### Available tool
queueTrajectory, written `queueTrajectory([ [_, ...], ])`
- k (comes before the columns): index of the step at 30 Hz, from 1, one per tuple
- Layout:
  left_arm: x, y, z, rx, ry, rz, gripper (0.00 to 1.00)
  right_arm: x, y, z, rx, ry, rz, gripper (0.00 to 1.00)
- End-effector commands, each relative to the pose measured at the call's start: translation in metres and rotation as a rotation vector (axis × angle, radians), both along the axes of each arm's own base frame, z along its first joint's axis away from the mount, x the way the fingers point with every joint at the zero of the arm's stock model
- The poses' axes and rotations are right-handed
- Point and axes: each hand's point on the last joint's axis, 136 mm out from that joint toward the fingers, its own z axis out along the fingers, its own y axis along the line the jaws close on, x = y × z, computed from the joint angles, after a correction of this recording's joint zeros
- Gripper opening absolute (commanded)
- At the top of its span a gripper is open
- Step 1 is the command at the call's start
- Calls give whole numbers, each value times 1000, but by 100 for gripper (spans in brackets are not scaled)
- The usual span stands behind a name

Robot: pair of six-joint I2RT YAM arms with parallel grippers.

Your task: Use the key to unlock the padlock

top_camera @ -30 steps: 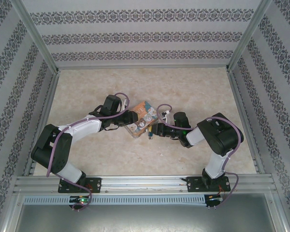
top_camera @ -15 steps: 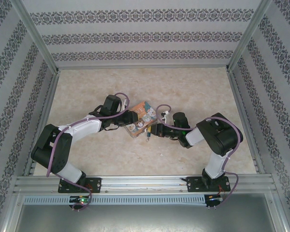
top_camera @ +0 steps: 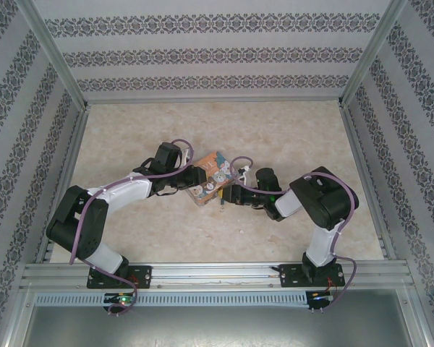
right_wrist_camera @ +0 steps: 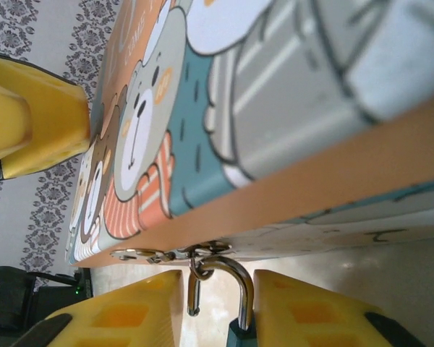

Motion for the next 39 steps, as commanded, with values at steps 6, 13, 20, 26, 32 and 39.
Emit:
queueTrajectory([
  [6, -6, 1, -12, 13, 33, 2, 31, 2, 7, 6, 20, -33, 19, 17],
  [13, -6, 2, -12, 16, 33, 0, 31, 0, 4, 7, 16, -37, 10, 10],
  [20, -9, 3, -13, 16, 41, 0, 31, 2, -2, 13, 19, -51, -28, 1],
  [26, -17, 2, -16, 2, 56, 8, 31, 11, -5, 22, 54, -54, -103, 0],
  [32, -24, 0, -19, -27, 86, 28, 31, 21, -5, 23, 117, 7, -220, 0],
  [39, -28, -5, -18, -52, 95, 25, 31, 29, 0, 24, 167, 60, -316, 0],
])
